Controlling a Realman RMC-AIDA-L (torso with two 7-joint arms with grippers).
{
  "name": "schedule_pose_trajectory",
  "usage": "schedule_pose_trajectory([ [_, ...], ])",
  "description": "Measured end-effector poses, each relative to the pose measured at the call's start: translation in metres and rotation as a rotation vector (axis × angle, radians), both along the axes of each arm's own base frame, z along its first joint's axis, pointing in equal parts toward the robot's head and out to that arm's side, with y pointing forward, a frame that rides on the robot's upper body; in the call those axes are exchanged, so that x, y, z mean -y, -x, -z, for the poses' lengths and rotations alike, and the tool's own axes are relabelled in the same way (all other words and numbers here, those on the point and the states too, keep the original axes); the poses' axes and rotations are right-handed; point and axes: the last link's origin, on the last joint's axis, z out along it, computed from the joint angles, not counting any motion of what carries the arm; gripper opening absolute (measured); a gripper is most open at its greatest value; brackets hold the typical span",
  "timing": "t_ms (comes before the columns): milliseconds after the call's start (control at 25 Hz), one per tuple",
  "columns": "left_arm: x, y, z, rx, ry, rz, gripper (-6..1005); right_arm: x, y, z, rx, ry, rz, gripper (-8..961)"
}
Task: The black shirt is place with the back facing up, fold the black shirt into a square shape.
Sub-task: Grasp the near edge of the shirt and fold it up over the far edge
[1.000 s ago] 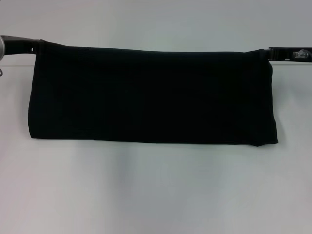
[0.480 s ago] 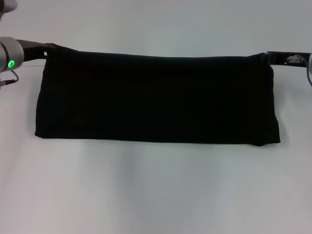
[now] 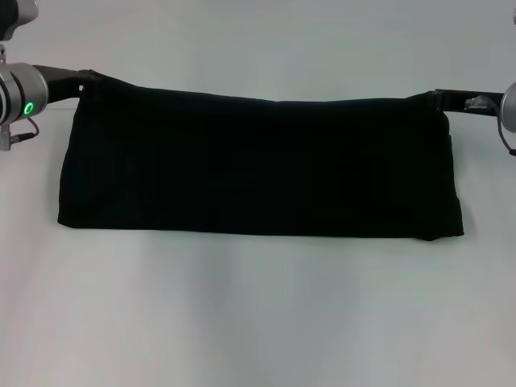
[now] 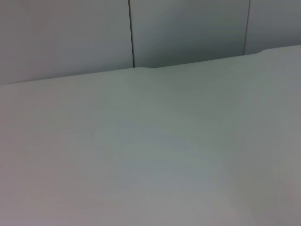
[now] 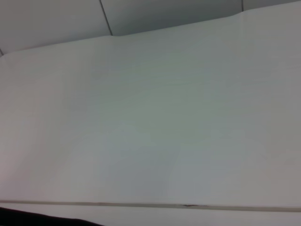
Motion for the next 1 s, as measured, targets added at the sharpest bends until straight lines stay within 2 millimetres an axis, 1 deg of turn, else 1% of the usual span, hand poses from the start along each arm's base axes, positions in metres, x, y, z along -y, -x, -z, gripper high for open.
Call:
schedule_pose_trajectory([
  [160,0.000,0.001,0.001,-0.008,-0.004,-0.004,3,0.000,0.000,0.001,-0.005,-0.004,0.004,74],
  [400,0.000,-0.002,0.009,-0.043,0.001,0.003,4,-0.001,-0.001,0.000,0.002,-0.013,0.006,78],
  [640,0.001,0.005,0.010,-0.062,-0.039,-0.031,230,-0.002,-0.003,-0.005,0.015,-0.028,0.006,245],
  [720,0.002,0.008,0.009,-0.055,-0.043,-0.038,295,0.001,-0.004,-0.007,0.001,-0.001,0.000,301],
  [760,0.006,0.013,0.007,-0.026,-0.036,-0.049,327,0.002,-0.004,-0.007,-0.007,0.013,-0.003,341],
  [840,0.009,0.014,0.005,0.007,-0.021,-0.053,392,0.006,-0.005,-0.010,-0.036,0.053,-0.013,420],
  [920,0.019,0.016,0.003,0.088,0.031,-0.056,626,0.015,-0.006,-0.013,-0.085,0.111,-0.026,500],
  [1000,0.034,0.017,-0.002,0.183,0.111,-0.053,703,0.025,-0.007,-0.016,-0.138,0.165,-0.041,564],
])
